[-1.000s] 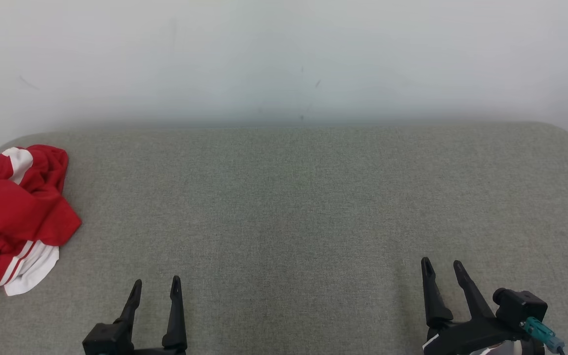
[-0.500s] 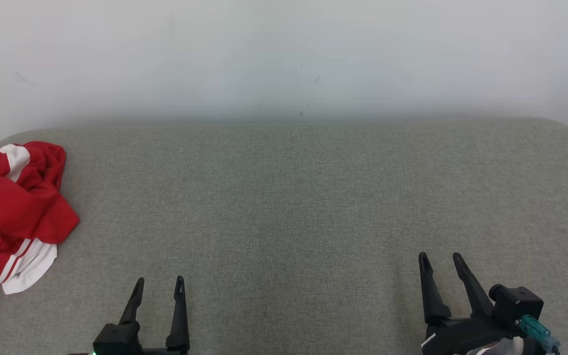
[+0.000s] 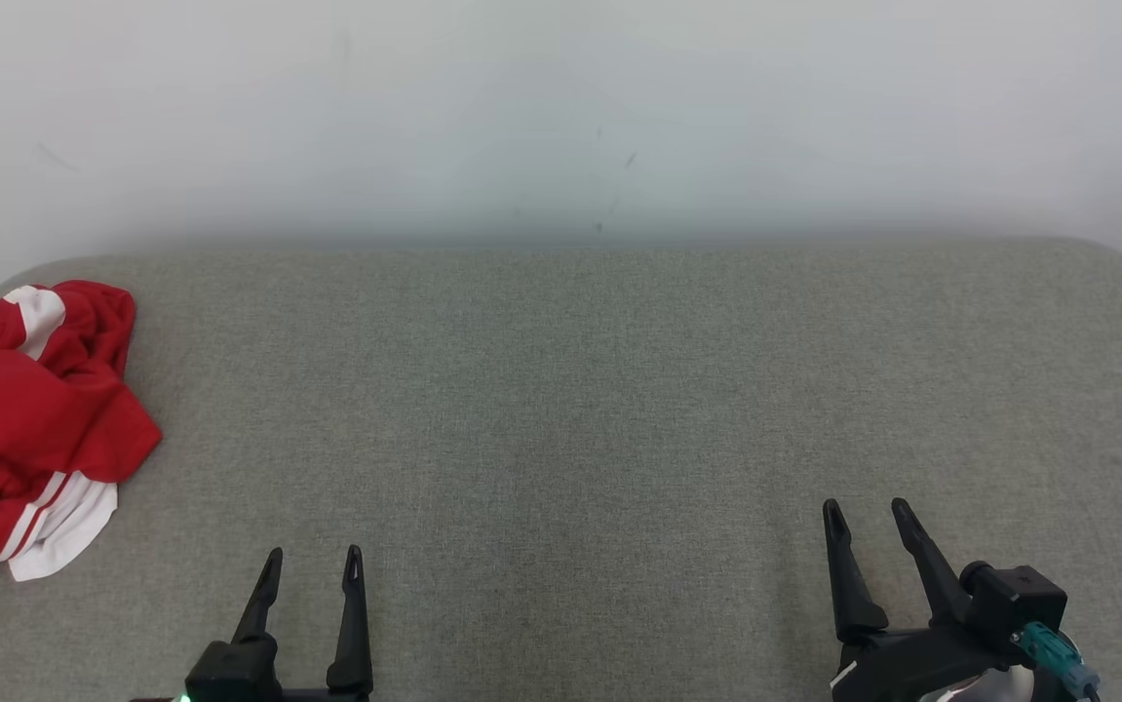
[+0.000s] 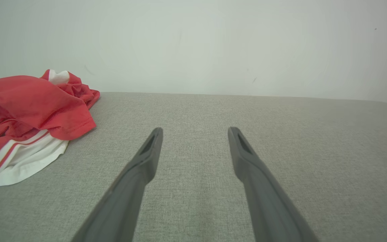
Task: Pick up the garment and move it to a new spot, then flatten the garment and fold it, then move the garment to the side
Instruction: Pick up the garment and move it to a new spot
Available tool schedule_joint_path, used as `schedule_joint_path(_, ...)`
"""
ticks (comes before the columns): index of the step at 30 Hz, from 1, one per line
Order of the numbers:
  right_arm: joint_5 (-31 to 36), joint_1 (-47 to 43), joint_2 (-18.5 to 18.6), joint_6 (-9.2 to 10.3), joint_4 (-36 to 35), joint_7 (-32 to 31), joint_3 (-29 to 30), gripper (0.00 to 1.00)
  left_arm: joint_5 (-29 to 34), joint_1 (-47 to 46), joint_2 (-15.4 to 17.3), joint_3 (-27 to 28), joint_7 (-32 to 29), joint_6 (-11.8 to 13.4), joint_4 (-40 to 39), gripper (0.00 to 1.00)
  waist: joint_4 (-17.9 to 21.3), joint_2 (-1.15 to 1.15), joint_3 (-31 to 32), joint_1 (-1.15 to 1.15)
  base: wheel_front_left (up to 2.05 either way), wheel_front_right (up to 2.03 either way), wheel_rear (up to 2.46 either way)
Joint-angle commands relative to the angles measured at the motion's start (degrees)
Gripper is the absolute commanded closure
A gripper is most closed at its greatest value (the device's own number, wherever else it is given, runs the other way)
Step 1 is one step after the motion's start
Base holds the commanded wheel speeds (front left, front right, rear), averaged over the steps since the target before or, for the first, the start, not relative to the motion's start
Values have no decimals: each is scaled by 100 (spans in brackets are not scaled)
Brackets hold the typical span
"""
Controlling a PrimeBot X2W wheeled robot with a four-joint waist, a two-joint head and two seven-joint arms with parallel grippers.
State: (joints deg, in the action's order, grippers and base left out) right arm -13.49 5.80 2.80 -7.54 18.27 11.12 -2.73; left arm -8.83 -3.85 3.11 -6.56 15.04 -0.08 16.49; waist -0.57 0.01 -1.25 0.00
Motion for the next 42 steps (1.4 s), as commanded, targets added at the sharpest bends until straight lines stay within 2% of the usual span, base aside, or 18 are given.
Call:
schedule_joint_path(1, 43, -71, 16, 10, -1, 1, 5, 0, -16, -20, -16, 34, 23, -29, 19, 0, 1, -1, 12, 0, 0, 0, 0)
schedule_joint_path(7, 20, -112, 15, 10, -11, -22, 17, 0, -52, 1, -19, 48, 23, -33, 50, 0, -19, -1, 47, 0, 0, 0, 0)
schedule_joint_path(14, -52, -165, 15, 10, -61, -83, -18, 0, -246, 22, -21, 100, 23, 0, 107, 0, -215, -1, 120, 0, 0, 0, 0)
schedule_joint_path(24, -211, -297, 14, 10, -101, -165, -131, 0, -357, 147, -22, 169, 23, 97, 213, 0, -1126, -1, 301, 0, 0, 0, 0)
schedule_joint_path(32, -350, -352, 14, 10, -40, -136, -246, 0, -298, 281, 40, 243, 22, 54, 215, 0, -1932, -1, 439, 0, 0, 0, 0)
schedule_joint_path(42, -579, -326, 14, 10, 98, -44, -417, 0, -378, 397, 156, 395, 23, 15, 168, 0, -2668, -1, 490, 0, 0, 0, 0)
